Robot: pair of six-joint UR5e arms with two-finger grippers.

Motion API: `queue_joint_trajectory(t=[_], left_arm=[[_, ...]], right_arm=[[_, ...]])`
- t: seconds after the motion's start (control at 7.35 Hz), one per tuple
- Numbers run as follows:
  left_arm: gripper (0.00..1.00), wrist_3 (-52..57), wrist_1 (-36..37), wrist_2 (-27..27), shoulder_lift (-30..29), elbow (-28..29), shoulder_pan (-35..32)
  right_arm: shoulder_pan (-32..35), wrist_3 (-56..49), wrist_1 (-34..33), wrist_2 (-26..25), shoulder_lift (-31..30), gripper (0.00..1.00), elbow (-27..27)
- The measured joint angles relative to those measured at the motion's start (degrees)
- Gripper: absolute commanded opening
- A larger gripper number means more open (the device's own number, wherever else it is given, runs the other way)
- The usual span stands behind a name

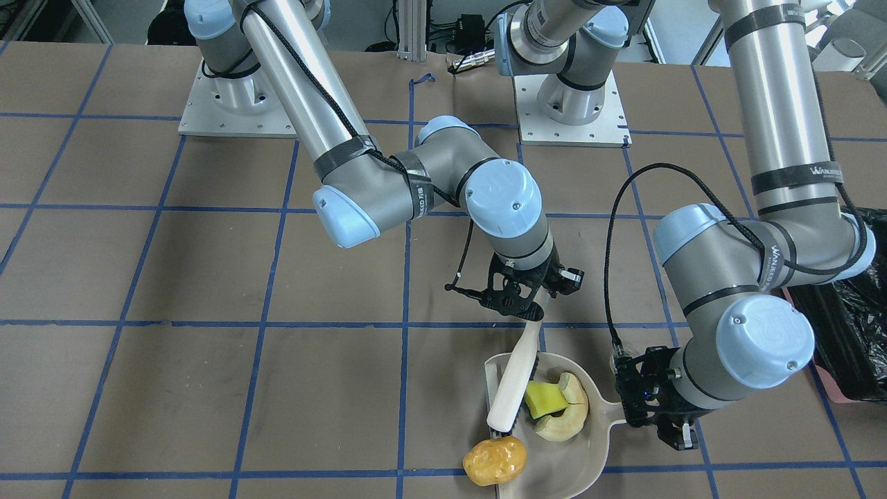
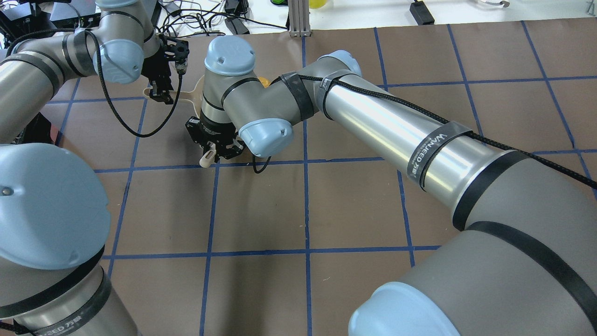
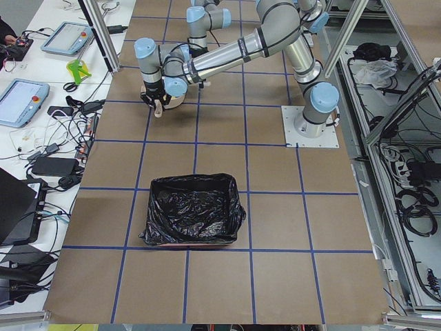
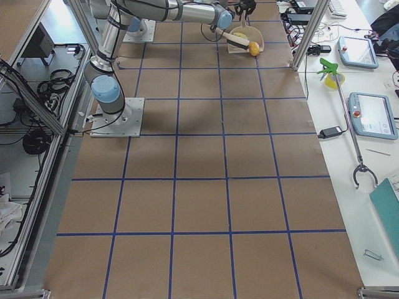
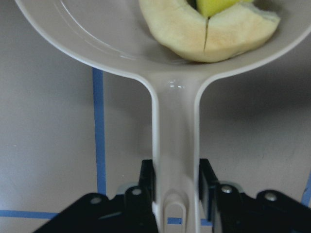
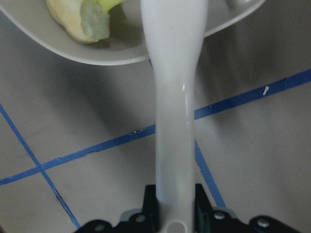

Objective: Sweep and dump trash into bin
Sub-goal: 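Sweep the apple ring and sponge into the dustpan with the right gripper's brush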

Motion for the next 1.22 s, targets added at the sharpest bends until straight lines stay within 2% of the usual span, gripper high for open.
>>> queue_joint_trajectory(t=[0.27,0.54,0.68,0.95,1.22], left_arm=[[0.12,0.03,0.0,-0.05,0.04,0.06,0.0],[0.12,-0.01,0.0,-0.13,0.05,0.09,0.0],[0.12,0.01,0.0,-0.17,0.05,0.09,0.0],[0.12,-0.01,0.0,-0.2,0.05,0.12,0.0],[0.11,-0.08,-0.2,-0.03,0.03,0.2,0.0]], right_arm=[[0.0,1.16,4.64,-0.15,-2.82,0.0,0.22],[-0.23,2.69,6.15,-0.46,-3.84,0.0,0.3],[-0.61,0.75,8.21,-2.64,-4.49,0.0,0.39],[-1.97,-10.36,11.88,-11.02,-4.89,0.0,0.69],[-5.76,-21.63,12.07,-16.14,-4.32,0.0,0.78]])
